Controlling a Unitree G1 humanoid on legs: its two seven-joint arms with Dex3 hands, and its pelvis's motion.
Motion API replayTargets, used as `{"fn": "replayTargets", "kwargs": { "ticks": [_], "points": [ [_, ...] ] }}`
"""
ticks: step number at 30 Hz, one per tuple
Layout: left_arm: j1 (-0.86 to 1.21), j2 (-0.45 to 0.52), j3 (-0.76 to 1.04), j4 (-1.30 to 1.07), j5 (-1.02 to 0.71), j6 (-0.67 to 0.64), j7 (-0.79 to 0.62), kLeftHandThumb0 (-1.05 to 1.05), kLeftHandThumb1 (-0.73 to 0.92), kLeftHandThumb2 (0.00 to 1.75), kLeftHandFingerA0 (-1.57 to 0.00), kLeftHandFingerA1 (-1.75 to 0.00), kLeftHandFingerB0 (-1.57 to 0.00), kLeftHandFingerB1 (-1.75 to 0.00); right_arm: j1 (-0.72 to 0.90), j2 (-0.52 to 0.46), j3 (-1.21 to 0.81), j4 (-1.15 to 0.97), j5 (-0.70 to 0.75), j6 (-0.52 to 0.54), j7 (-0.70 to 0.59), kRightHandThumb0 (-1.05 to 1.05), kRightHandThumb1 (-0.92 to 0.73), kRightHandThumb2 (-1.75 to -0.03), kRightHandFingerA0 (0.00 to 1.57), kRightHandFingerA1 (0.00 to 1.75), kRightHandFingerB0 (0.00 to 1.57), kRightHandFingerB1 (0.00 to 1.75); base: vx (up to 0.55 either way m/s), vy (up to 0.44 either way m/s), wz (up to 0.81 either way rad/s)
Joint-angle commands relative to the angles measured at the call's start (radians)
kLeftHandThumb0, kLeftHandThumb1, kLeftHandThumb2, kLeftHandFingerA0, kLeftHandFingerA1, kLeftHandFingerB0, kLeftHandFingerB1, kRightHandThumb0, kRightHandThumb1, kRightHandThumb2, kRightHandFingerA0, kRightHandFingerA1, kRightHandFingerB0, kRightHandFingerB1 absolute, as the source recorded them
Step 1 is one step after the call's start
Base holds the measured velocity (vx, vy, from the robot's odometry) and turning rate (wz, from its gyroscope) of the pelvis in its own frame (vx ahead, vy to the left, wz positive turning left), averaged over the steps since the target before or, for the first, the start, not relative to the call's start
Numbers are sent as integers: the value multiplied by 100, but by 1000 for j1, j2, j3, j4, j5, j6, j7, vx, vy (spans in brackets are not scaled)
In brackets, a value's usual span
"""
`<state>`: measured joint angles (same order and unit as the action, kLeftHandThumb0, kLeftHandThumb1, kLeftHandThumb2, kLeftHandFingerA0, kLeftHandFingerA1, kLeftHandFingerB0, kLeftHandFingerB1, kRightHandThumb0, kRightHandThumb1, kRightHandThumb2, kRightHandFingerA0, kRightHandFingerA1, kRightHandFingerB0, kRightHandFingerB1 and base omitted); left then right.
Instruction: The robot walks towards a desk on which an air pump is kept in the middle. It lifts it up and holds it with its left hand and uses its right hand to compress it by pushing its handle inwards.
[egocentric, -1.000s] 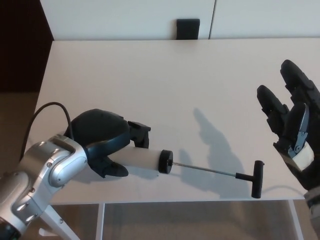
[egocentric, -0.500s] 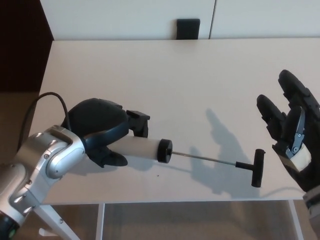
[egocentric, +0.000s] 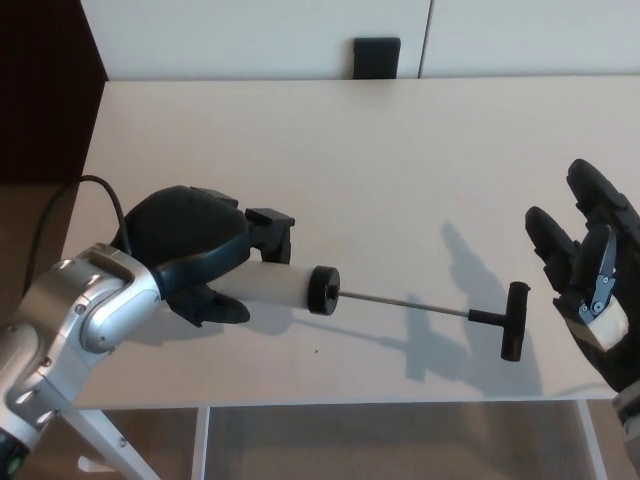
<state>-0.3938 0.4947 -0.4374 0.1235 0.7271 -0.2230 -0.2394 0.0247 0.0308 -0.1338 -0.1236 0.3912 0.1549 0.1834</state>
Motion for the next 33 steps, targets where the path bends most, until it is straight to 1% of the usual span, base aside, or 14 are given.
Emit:
{"fn": "replayTargets", "kwargs": {
  "ticks": [1,8,9,10,11,12,13,17,18,21,23,26,27,33],
  "points": [
    [10,13,12,-9,-3,-14,-4,-4,77,51,-63,-165,-46,-129,-4,-2,-2,-6,0,-23,7,-90,-79,-114,3,23,3,14,0,0,0],
    [-7,-19,-11,8,15,-6,4,-16,74,56,-73,-162,-53,-114,-9,14,25,-93,15,13,-11,-90,-76,-114,5,25,6,16,0,0,0],
    [-15,-31,-20,15,30,-4,16,-26,66,62,-79,-153,-76,-64,-9,19,30,-105,17,18,-15,-91,-77,-114,7,25,8,17,0,0,0],
    [-19,-39,-26,20,40,-2,25,-26,66,62,-79,-153,-76,-64,-8,22,33,-113,18,21,-19,-91,-77,-114,7,25,8,17,0,0,0],
    [-37,-69,-45,33,62,15,32,-13,73,56,-63,-160,-72,-82,-9,33,41,-117,17,20,-25,-91,-78,-114,7,24,7,17,0,0,0],
    [-50,-90,-58,43,77,28,36,-13,73,56,-63,-160,-72,-82,-10,41,47,-119,16,19,-29,-91,-78,-114,7,24,7,17,0,0,0],
    [-60,-113,-72,46,90,47,31,-15,72,59,-64,-153,-75,-66,-7,50,56,-117,11,15,-33,-91,-78,-114,7,24,7,17,0,0,0],
    [-90,-230,-117,50,138,135,37,-16,72,60,-65,-152,-72,-70,3,98,95,-84,-23,-12,-57,-90,-79,-114,6,24,6,15,0,0,0],
    [-102,-252,-126,52,148,150,37,-20,74,63,-67,-144,-72,-61,0,107,98,-74,-30,-21,-64,-89,-79,-115,6,25,6,16,0,0,0],
    [-130,-307,-145,43,179,184,35,-20,76,64,-70,-146,-73,-56,-4,134,86,-54,-21,-28,-86,-90,-75,-112,8,28,9,20,0,0,0],
    [-141,-344,-155,31,193,210,32,-34,67,72,-75,-140,-71,-62,-4,158,71,-40,-4,-34,-98,-91,-76,-111,2,30,13,23,0,0,0],
    [-142,-364,-157,22,196,221,29,-34,63,68,-74,-143,-70,-60,-4,177,60,-27,0,-45,-99,-80,-69,-108,1,35,9,28,0,0,0],
    [-140,-374,-159,11,197,235,11,-24,68,60,-74,-148,-62,-45,3,185,58,-18,1,-54,-95,-83,-70,-108,1,36,11,27,0,0,0],
    [-132,-402,-170,-28,217,277,-15,-27,69,63,-76,-150,-68,-48,16,200,43,31,12,-93,-72,-89,-74,-109,0,33,12,23,0,0,0]
  ]
}}
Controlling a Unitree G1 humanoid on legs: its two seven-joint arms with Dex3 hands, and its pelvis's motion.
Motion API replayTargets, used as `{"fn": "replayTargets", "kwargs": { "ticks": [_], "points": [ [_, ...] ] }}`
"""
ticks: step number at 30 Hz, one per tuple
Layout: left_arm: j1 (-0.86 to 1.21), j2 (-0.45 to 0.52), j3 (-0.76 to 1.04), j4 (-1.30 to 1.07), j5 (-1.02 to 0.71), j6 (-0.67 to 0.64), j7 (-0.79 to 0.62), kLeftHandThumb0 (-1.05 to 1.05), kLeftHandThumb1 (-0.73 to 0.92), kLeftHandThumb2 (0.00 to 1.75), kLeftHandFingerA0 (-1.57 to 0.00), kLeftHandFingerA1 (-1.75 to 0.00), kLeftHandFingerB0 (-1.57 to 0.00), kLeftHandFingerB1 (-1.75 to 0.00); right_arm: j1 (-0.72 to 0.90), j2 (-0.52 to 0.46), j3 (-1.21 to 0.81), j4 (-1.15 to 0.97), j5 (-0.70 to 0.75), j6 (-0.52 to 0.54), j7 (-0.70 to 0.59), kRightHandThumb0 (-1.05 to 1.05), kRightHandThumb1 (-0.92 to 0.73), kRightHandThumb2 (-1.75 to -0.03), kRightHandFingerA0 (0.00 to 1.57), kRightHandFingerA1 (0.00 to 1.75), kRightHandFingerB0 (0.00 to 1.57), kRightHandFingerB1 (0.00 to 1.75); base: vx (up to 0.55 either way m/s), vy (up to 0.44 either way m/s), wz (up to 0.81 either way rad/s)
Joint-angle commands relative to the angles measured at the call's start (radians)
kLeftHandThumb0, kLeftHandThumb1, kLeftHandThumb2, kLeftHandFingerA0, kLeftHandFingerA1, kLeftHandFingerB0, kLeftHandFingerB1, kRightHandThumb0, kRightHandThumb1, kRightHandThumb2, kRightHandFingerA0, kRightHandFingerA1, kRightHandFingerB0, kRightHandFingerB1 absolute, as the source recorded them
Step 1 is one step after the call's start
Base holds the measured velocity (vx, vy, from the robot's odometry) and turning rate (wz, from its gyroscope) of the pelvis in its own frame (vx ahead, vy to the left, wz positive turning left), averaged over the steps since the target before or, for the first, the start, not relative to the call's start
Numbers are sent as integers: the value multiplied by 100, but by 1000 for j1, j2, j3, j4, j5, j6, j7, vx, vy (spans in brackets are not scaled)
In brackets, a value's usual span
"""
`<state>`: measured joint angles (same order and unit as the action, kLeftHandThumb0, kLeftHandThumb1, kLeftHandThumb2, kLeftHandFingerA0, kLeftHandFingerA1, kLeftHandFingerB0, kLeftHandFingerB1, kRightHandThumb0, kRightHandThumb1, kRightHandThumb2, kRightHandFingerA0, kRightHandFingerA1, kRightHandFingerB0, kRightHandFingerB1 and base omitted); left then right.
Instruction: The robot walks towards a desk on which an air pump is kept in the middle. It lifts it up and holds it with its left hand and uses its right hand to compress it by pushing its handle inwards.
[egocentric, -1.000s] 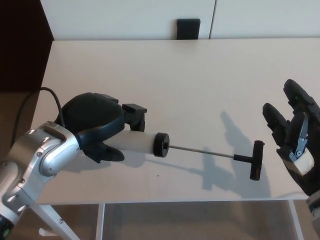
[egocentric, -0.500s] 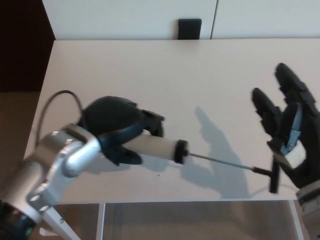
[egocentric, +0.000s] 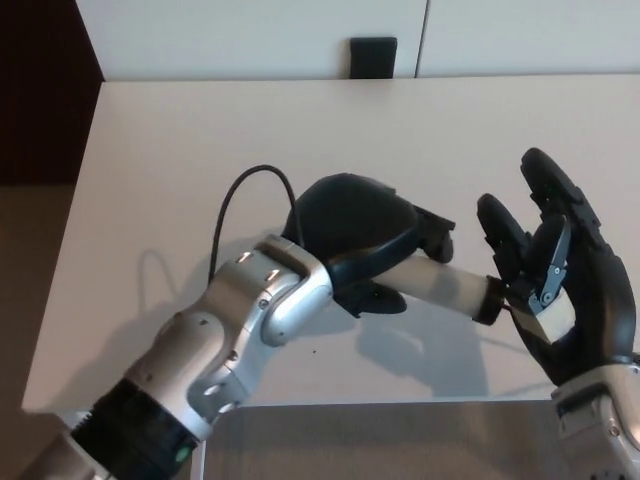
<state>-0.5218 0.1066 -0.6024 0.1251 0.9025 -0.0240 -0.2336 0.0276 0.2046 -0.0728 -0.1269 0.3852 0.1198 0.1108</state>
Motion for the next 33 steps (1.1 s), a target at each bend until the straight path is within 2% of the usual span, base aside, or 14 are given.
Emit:
{"fn": "replayTargets", "kwargs": {
  "ticks": [1,4,11,12,13,14,16,17,21,22,25,26,30,33],
  "points": [
    [-3,-14,-5,-29,41,78,-21,-27,69,63,-76,-150,-68,-48,13,26,-18,34,18,-58,1,-89,-74,-109,0,33,12,23,0,0,0],
    [1,27,13,-41,36,60,-12,-22,84,66,-72,-160,-67,-47,-1,5,-31,34,12,-54,-10,-89,-75,-112,6,32,11,23,0,0,0],
    [12,84,42,-20,21,45,-11,-22,81,66,-73,-142,-65,-51,-14,-32,-31,-9,-19,-72,-12,-82,-74,-112,7,35,6,24,0,0,0],
    [14,96,43,-14,22,37,-5,-21,76,64,-64,-147,-66,-79,-22,-39,-31,-28,-20,-77,-8,-89,-78,-114,9,33,9,21,0,0,0],
    [16,109,45,-7,22,29,3,-21,76,64,-64,-147,-66,-79,-31,-45,-30,-50,-21,-83,-5,-89,-78,-114,9,33,9,21,0,0,0],
    [17,114,45,-3,22,26,10,-22,79,64,-63,-150,-66,-78,-37,-51,-30,-64,-26,-86,-5,-86,-92,-70,9,27,8,22,0,0,0],
    [18,119,44,2,21,24,18,-22,79,64,-63,-150,-66,-78,-41,-57,-30,-78,-31,-87,-8,-86,-92,-70,9,27,8,22,0,0,0],
    [25,124,45,10,19,20,31,-18,76,59,-61,-160,-68,-80,-50,-68,-31,-112,-34,-83,-10,-79,-71,-113,3,37,2,25,0,0,0],
    [39,137,45,30,18,10,59,-15,77,57,-60,-163,-64,-90,-74,-98,-47,-200,-17,-60,-15,-85,-72,-111,8,35,7,23,0,0,0],
    [44,143,44,31,20,10,60,-23,72,57,-72,-161,-49,-119,-82,-111,-60,-224,-10,-53,-17,-86,-73,-112,8,35,6,20,0,0,0],
    [53,156,47,32,18,10,64,-12,78,55,-58,-168,-50,-123,-98,-140,-93,-267,4,-40,-26,-85,-73,-113,8,35,6,20,0,0,0],
    [54,165,50,35,16,9,62,-13,74,49,-64,-169,-45,-128,-106,-153,-110,-275,7,-41,-28,-95,-87,-122,4,14,2,6,0,0,0],
    [57,187,56,35,13,2,57,-14,75,56,-56,-168,-48,-128,-120,-179,-149,-287,22,-34,-32,-92,-82,-119,8,23,7,11,0,0,0],
    [62,208,71,23,3,3,46,-23,72,56,-69,-160,-47,-121,-138,-202,-180,-247,-1,-58,-34,-89,-83,-119,8,30,7,13,0,0,0]
  ]
}}
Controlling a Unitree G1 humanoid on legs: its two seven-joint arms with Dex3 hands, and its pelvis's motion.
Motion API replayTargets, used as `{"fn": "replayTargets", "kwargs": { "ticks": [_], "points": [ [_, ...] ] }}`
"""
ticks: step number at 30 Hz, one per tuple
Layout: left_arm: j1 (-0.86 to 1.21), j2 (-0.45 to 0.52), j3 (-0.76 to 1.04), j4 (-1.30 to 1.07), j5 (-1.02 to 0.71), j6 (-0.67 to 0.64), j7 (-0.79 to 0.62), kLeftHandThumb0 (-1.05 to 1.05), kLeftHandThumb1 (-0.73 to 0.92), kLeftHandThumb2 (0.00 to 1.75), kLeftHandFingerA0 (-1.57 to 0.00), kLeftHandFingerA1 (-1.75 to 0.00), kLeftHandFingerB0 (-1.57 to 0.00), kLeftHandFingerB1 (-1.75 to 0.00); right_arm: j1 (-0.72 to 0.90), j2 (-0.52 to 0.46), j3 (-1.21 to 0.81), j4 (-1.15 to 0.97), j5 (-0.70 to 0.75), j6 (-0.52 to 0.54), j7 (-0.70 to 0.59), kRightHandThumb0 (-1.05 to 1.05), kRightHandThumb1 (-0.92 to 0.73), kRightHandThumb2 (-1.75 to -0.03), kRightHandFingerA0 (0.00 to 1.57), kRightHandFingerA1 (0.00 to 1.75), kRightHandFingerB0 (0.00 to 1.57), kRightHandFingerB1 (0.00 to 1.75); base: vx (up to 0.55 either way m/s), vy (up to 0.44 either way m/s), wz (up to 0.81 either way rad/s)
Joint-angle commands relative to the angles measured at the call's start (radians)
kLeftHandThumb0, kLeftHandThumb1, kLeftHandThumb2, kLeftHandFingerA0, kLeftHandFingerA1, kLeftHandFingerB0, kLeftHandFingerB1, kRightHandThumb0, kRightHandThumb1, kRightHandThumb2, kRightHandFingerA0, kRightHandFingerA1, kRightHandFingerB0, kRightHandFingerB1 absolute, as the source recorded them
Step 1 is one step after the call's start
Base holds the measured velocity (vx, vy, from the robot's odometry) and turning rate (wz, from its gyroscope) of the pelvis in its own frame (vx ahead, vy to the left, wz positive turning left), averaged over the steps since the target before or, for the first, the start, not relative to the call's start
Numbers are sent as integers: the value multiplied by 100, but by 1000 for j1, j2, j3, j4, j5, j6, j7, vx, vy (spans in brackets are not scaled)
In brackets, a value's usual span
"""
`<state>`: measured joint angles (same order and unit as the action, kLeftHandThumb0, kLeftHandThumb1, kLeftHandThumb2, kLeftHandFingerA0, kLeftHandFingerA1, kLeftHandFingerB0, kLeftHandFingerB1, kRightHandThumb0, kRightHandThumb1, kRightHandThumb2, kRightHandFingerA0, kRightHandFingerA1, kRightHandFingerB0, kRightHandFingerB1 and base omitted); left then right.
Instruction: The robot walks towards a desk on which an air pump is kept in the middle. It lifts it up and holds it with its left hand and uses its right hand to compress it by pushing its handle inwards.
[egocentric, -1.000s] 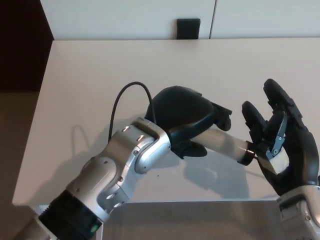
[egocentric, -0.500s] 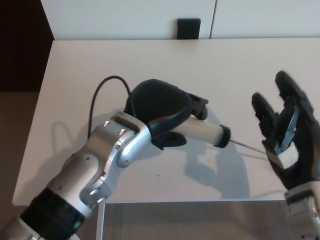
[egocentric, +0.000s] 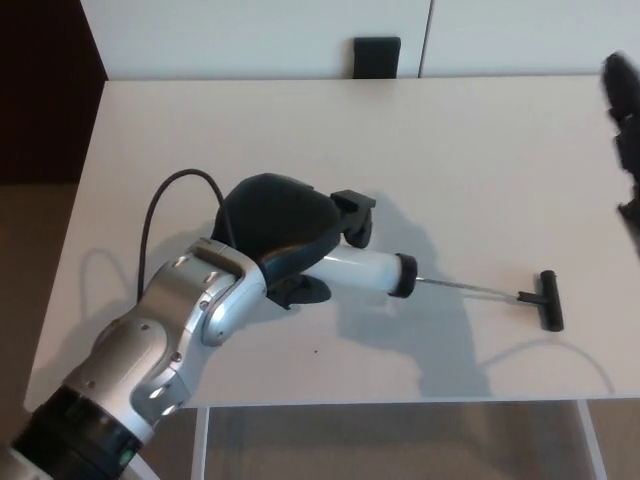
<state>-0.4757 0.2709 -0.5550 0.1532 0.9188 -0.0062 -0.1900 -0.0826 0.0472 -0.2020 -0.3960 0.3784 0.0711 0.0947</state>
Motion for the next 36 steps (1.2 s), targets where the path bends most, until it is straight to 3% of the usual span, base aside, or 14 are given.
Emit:
{"fn": "replayTargets", "kwargs": {
  "ticks": [1,2,3,5,6,8,9,10,11,23,24,27,28,36],
  "points": [
    [18,49,27,-7,-14,-18,5,-23,72,56,-69,-160,-47,-121,-30,-50,-53,36,-11,-18,-20,-89,-83,-119,8,30,7,13,0,0,0],
    [19,52,28,-7,-15,-21,9,-23,72,56,-69,-160,-47,-121,-31,-53,-53,43,-21,-21,-21,-89,-83,-119,8,30,7,13,0,0,0],
    [24,57,30,-13,-15,-24,8,-15,79,56,-59,-165,-58,-103,-28,-56,-52,57,-32,-27,-21,-89,-83,-117,8,30,7,14,0,0,0],
    [28,60,31,-17,-16,-24,7,-15,79,56,-59,-165,-58,-103,-25,-57,-52,65,-36,-30,-19,-89,-83,-117,8,30,7,14,0,0,0],
    [49,78,60,-52,-53,-44,5,-16,74,57,-65,-163,-73,-72,-11,-65,-58,156,-45,-51,2,-87,-82,-116,5,25,5,15,0,0,0],
    [64,84,88,-79,-88,-48,-3,-17,76,57,-65,-166,-74,-66,-7,-67,-64,218,-44,-68,12,-87,-81,-115,6,27,6,16,0,0,0],
    [72,84,113,-98,-126,-49,-14,-13,84,57,-63,-171,-63,-92,-10,-67,-67,252,-40,-75,19,-90,-84,-117,4,21,4,13,0,0,0],
    [79,84,132,-112,-152,-52,-22,-13,84,57,-63,-171,-63,-92,-13,-67,-68,277,-36,-81,25,-90,-84,-117,4,21,4,13,0,0,0],
    [90,79,166,-136,-209,-46,-48,-11,91,60,-68,-172,-48,-145,-16,-67,-71,309,-36,-87,27,-83,-81,-117,0,24,0,17,0,0,0],
    [154,106,357,-357,-468,-20,-199,-15,87,61,-62,-174,-58,-133,-37,-80,-71,474,-44,-102,44,-87,-84,-117,1,22,1,14,0,0,0],
    [160,109,365,-377,-480,-16,-211,-15,86,63,-74,-169,-61,-135,-36,-76,-71,480,-38,-97,45,-85,-83,-116,1,24,0,16,0,0,0],
    [177,115,378,-420,-507,-17,-233,-16,86,64,-65,-171,-59,-132,-34,-64,-68,493,-29,-92,47,-76,-77,-114,0,33,1,24,0,0,0],
    [184,118,383,-435,-519,-20,-240,-15,85,64,-66,-170,-60,-131,-35,-58,-66,505,-29,-97,48,-87,-82,-114,5,28,6,16,0,0,0],
    [214,114,389,-491,-531,-13,-251,-15,83,62,-76,-168,-61,-140,-34,-43,-44,522,-36,-91,47,-86,-82,-114,4,27,5,17,0,0,0]
  ]
}}
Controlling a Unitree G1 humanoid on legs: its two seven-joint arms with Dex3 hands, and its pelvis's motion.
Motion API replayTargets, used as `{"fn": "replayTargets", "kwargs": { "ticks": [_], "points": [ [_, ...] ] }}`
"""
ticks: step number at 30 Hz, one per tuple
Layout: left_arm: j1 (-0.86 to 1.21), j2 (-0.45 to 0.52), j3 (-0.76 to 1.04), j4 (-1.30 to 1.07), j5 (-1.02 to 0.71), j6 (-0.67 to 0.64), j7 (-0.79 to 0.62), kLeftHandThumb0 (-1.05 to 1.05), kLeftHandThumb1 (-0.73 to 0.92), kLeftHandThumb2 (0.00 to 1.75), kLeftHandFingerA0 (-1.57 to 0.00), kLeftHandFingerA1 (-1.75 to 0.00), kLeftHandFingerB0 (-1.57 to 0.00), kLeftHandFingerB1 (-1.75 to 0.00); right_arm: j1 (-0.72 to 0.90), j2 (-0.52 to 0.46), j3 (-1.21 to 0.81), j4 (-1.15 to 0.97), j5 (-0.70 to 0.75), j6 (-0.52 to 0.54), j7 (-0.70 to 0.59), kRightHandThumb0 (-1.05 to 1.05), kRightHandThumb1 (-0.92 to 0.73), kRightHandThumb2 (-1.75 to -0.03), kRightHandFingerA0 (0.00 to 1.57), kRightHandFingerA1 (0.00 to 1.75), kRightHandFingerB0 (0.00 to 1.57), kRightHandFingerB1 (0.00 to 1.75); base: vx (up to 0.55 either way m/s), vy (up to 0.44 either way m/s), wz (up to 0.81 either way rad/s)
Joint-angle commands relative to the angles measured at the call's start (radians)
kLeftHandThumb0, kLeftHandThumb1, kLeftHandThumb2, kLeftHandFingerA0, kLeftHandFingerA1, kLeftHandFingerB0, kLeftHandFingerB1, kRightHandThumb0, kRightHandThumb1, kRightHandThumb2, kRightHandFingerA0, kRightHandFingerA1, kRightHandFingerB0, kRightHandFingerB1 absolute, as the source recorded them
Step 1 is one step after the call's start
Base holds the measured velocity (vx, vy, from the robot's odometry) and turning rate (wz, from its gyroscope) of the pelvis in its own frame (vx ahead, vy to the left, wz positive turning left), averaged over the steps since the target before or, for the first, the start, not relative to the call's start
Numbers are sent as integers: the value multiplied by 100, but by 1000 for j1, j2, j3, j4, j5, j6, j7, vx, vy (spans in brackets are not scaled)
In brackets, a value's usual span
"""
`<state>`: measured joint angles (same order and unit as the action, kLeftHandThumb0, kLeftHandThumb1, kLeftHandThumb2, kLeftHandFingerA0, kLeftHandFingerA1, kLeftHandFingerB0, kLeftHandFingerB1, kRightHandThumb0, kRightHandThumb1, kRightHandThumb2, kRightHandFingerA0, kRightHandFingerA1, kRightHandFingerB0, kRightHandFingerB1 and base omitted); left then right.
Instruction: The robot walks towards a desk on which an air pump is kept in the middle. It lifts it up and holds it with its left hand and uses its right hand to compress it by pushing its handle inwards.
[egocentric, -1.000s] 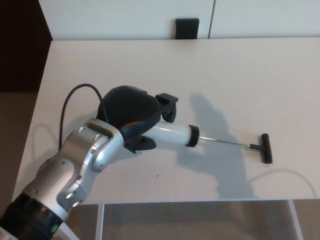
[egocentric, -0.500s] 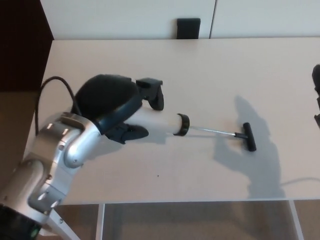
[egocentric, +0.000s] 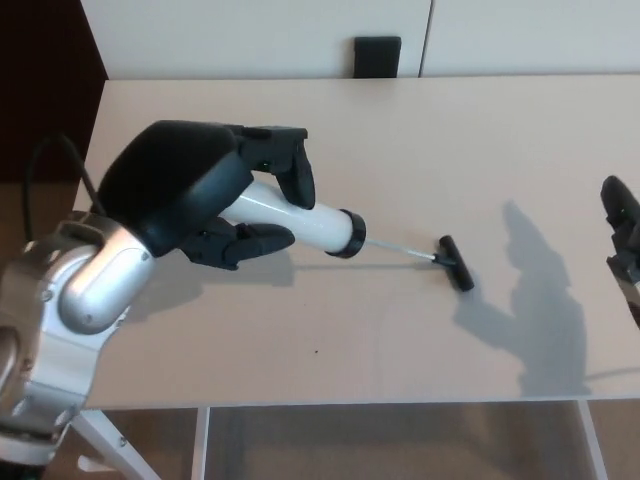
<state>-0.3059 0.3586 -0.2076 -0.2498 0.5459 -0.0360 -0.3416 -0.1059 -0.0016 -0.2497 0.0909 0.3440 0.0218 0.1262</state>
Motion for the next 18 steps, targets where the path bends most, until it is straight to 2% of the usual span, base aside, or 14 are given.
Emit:
{"fn": "replayTargets", "kwargs": {
  "ticks": [1,4,6,7,8,9,11,13,14,18],
  "points": [
    [51,23,44,-99,-168,25,-106,-14,84,63,-76,-168,-60,-141,-7,7,9,34,-2,-43,21,-86,-83,-115,4,26,4,16,0,0,0],
    [56,25,56,-113,-185,39,-117,-15,85,65,-67,-169,-58,-137,-14,14,16,35,3,-37,23,-89,-83,-114,5,24,5,15,0,0,0],
    [64,20,67,-122,-208,46,-122,-13,84,67,-68,-167,-59,-133,-13,19,17,29,19,-21,30,-89,-84,-115,4,21,4,13,0,0,0],
    [70,17,77,-128,-230,48,-126,-12,84,67,-74,-162,-62,-130,-15,25,16,28,32,-11,33,-91,-81,-114,5,21,5,13,0,0,0],
    [71,15,81,-130,-239,48,-128,-12,84,67,-74,-162,-62,-130,-17,27,14,30,36,-7,33,-91,-81,-114,5,21,5,13,0,0,0],
    [75,10,91,-136,-266,52,-134,-11,82,69,-68,-166,-60,-131,-20,32,12,32,48,-1,38,-91,-81,-114,3,21,3,13,0,0,0],
    [78,4,102,-143,-297,57,-141,-11,82,69,-68,-166,-60,-131,-23,36,11,34,59,6,45,-91,-81,-114,3,21,3,13,0,0,0],
    [82,-4,117,-147,-336,51,-145,-10,81,72,-69,-165,-61,-130,-24,52,7,27,87,24,49,-88,-78,-113,5,27,5,15,0,0,0],
    [83,-5,125,-149,-349,51,-146,-9,81,71,-77,-160,-62,-132,-26,60,7,21,102,38,52,-89,-78,-113,6,27,6,15,0,0,0],
    [94,-10,145,-155,-380,49,-145,-9,81,71,-77,-160,-62,-132,-25,75,19,5,129,69,69,-89,-79,-114,6,25,5,14,0,0,0]
  ]
}}
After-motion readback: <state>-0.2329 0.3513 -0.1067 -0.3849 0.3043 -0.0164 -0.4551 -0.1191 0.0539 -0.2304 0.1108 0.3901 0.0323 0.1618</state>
